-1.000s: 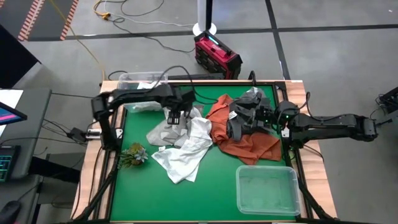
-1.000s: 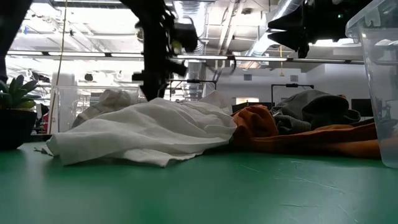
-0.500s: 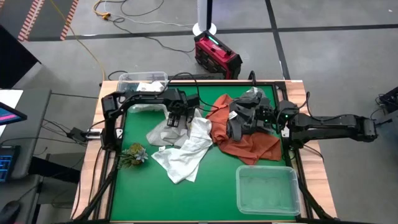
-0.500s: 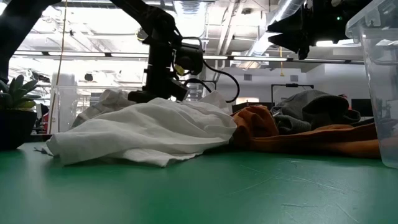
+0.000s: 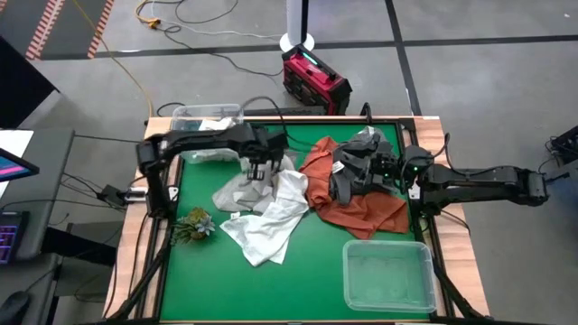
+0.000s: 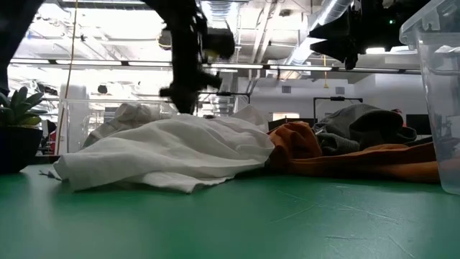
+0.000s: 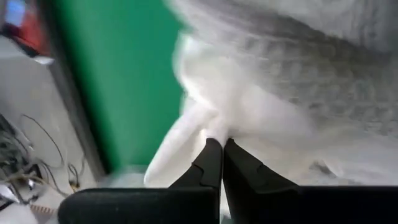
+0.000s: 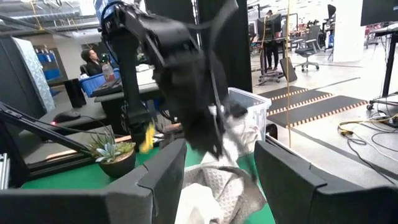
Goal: Sort towels by color in basket
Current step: Put the white towel into the top transparent bin
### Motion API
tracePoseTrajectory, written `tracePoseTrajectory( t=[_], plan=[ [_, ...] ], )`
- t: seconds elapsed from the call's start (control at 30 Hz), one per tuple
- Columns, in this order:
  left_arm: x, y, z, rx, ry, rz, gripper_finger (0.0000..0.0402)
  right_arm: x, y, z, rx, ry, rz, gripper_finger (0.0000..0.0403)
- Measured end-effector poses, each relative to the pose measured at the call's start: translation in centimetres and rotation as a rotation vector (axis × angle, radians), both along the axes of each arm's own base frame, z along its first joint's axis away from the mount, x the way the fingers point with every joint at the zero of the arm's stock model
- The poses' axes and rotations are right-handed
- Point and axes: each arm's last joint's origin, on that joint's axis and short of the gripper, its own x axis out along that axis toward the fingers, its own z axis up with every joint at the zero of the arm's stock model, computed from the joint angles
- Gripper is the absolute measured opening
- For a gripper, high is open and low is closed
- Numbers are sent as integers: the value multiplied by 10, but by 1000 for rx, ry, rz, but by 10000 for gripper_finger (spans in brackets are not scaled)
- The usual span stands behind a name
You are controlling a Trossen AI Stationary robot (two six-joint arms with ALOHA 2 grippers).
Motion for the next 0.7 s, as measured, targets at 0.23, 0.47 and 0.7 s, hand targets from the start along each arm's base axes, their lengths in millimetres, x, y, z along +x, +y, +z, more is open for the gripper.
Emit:
tracePoseTrajectory(
  t=[0.23, 0.47, 0.7],
  plan=[
    [-38, -13, 115, 136, -431, 16, 1, 0, 0, 0, -10, 5, -1, 223],
    [-117, -35, 200, 256, -827, 87, 1, 0, 0, 0, -11, -1, -1, 223],
    [-190, -51, 238, 465, -990, 280, 0, 0, 2, 4, -19, -36, 8, 223]
  ],
)
